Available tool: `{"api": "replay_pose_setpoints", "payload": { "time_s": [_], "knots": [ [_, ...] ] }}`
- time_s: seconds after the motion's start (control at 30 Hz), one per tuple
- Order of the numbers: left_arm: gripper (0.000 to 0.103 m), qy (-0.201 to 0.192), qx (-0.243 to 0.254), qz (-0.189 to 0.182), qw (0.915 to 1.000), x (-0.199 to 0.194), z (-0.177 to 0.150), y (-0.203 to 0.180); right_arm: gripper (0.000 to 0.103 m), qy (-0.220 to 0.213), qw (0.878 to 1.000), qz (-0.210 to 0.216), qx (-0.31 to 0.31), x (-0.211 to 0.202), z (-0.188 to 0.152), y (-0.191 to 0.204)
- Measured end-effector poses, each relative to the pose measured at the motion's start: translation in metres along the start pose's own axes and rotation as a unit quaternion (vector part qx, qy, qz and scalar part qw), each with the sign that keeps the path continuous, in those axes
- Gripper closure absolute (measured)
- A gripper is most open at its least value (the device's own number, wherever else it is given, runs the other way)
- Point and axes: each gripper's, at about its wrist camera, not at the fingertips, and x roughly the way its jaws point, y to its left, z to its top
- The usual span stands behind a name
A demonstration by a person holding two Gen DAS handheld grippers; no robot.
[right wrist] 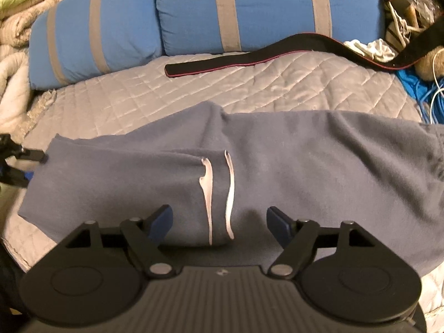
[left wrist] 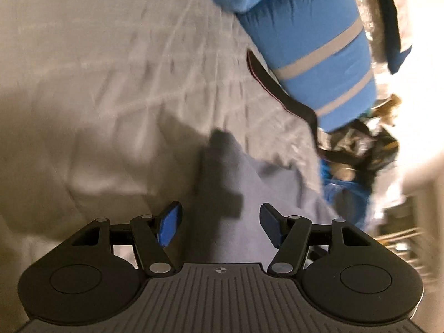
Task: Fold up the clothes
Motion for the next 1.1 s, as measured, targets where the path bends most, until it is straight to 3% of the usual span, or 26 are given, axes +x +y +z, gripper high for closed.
{"api": "replay_pose_setpoints", "payload": {
  "time_s": [0.13, 0.2, 0.23, 0.37, 0.43, 0.5, 0.6, 0.87, 1.1],
  "knots": [
    [0.046, 0.021, -0.039, -0.030, 0.9986, 0.005, 0.004, 0.015, 0.019, -0.005, 1.000, 0.015, 0.013, -0.003, -0.001, -0.005],
    [0.063, 0.042, -0.079, -0.047, 0.9949, 0.008, 0.005, 0.026, 0.018, -0.007, 1.000, 0.018, 0.018, -0.003, -0.001, -0.007],
    [0.067, 0.053, -0.091, -0.053, 0.9931, 0.011, 0.005, 0.030, 0.018, -0.007, 1.000, 0.020, 0.020, -0.003, -0.001, -0.007],
    [0.068, 0.079, -0.083, -0.057, 0.9918, 0.023, 0.008, 0.031, 0.018, -0.010, 0.999, 0.027, 0.028, -0.003, 0.000, -0.010],
    [0.075, 0.081, -0.095, -0.058, 0.9905, 0.029, 0.010, 0.035, 0.018, -0.011, 0.999, 0.030, 0.033, -0.002, 0.000, -0.011],
    [0.088, 0.079, -0.088, -0.049, 0.9918, 0.032, 0.009, 0.034, 0.018, -0.012, 0.999, 0.030, 0.034, -0.002, 0.000, -0.011],
    [0.093, 0.070, -0.067, -0.031, 0.9948, 0.032, 0.009, 0.027, 0.018, -0.013, 0.999, 0.032, 0.039, -0.001, 0.000, -0.012],
    [0.094, 0.032, -0.029, 0.030, 0.9986, 0.007, 0.014, 0.005, 0.017, -0.015, 0.994, 0.086, 0.067, -0.003, 0.001, -0.026],
    [0.095, 0.001, 0.006, 0.104, 0.9946, -0.053, 0.036, -0.006, 0.013, -0.039, 0.986, 0.145, 0.074, -0.014, -0.002, -0.032]
  ]
}}
